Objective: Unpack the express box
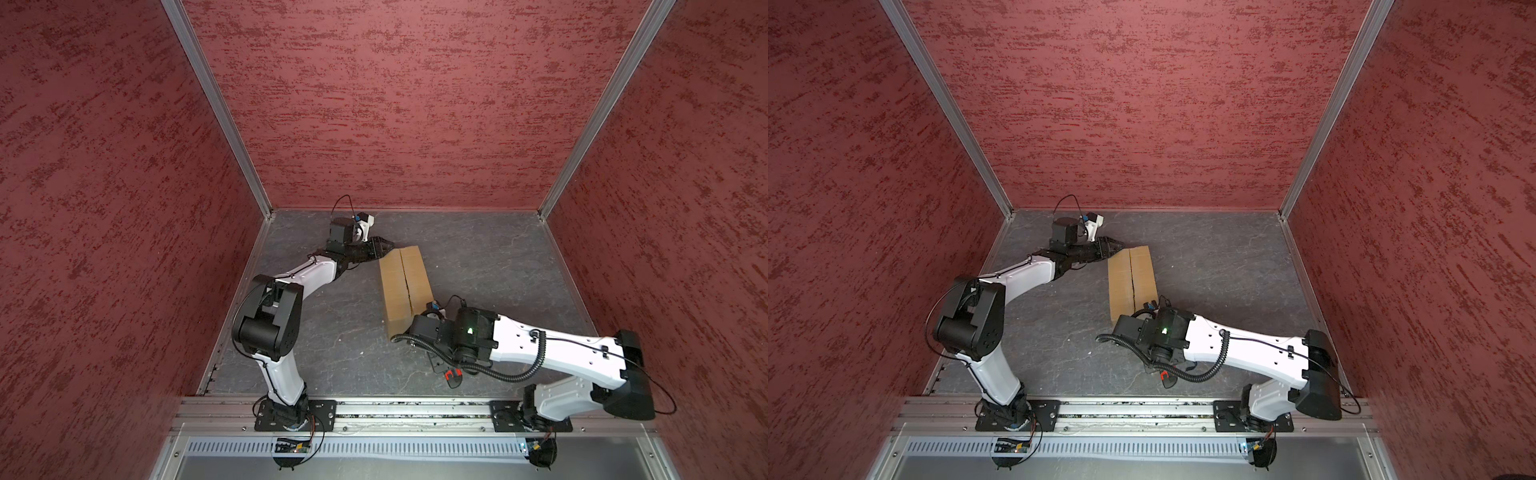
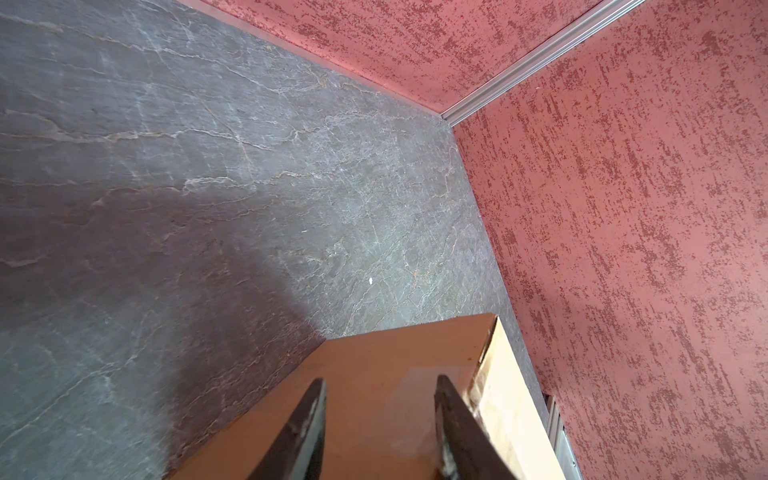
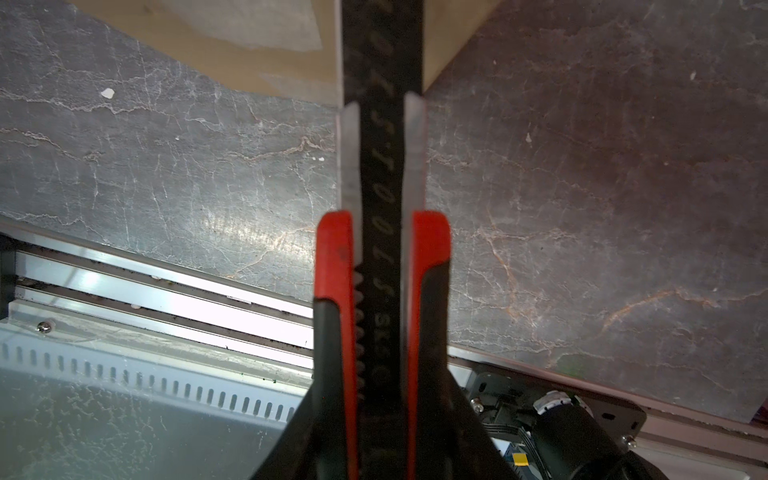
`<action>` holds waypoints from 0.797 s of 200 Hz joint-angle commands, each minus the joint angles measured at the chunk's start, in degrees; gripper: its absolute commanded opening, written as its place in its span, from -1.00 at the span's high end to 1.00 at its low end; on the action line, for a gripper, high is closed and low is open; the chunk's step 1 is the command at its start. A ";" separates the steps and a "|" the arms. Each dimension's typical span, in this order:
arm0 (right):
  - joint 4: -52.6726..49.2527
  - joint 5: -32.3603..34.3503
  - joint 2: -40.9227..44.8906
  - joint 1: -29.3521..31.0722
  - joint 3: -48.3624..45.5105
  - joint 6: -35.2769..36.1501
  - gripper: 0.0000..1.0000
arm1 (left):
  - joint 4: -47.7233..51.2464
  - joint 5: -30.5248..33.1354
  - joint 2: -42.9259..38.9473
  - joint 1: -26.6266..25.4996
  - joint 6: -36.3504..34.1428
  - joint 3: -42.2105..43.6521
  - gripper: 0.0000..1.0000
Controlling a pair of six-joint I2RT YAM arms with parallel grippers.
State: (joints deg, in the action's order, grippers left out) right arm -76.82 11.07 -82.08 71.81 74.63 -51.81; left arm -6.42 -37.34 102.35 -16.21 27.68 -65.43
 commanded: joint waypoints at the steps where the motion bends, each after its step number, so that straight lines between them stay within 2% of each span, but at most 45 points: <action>1: 1.13 3.70 0.00 -1.04 2.45 0.21 0.96 | 1.10 -2.12 -1.88 -1.46 0.57 1.67 0.15; 159: 4.26 2.29 -0.01 -2.16 2.23 1.67 0.95 | -0.79 -1.51 -3.44 -3.26 2.59 3.57 0.16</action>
State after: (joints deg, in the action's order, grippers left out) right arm -77.97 10.66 -82.24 70.65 75.26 -50.52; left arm -8.16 -35.38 101.30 -17.06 28.73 -63.86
